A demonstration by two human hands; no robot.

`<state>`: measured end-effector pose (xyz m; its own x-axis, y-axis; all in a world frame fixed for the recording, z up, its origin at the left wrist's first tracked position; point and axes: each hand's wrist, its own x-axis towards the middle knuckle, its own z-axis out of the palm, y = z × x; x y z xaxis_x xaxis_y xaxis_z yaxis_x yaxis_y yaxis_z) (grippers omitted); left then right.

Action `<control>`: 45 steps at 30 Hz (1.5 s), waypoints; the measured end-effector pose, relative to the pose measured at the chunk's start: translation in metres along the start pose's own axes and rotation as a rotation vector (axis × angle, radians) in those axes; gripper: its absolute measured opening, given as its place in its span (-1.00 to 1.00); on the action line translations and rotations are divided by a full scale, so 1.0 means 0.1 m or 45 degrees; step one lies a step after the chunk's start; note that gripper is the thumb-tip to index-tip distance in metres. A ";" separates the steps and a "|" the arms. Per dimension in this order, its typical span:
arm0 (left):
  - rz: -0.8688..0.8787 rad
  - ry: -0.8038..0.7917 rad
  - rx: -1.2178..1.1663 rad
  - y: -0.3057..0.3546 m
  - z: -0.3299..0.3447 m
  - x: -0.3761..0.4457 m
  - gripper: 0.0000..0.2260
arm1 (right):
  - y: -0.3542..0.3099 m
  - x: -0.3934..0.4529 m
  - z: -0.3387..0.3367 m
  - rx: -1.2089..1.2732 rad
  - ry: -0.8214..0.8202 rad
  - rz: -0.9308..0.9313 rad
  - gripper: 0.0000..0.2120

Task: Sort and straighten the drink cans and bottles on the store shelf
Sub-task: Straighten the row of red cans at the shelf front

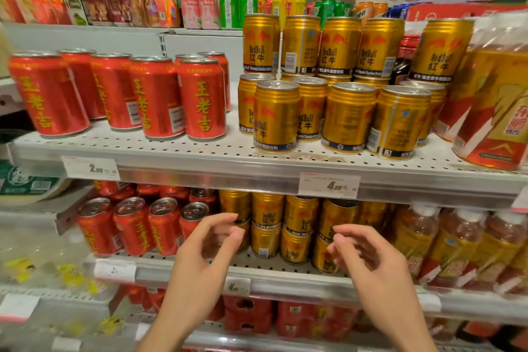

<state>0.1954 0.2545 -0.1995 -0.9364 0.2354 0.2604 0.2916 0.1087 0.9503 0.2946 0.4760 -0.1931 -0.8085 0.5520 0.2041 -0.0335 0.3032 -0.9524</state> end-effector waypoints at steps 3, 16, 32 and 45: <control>0.045 -0.022 -0.021 -0.03 -0.20 0.13 -0.81 | -0.15 -0.04 0.21 -0.051 0.070 -0.033 -0.90; 0.376 -0.260 0.057 0.06 -1.59 0.70 -0.89 | -1.15 -0.16 1.57 -0.135 0.213 -0.359 -0.90; 1.244 0.169 1.095 1.04 -2.93 1.80 -0.62 | -2.74 0.88 2.66 -1.084 0.095 -1.303 -0.71; 0.728 -0.476 1.019 1.21 -3.25 2.33 -0.42 | -2.80 1.26 2.85 -1.446 -0.189 -0.852 -0.50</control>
<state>-0.0512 0.0085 0.0317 -0.5382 0.7212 0.4361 0.8428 0.4614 0.2771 0.0345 0.2393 0.0344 -0.8870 -0.0248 0.4611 0.0000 0.9986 0.0536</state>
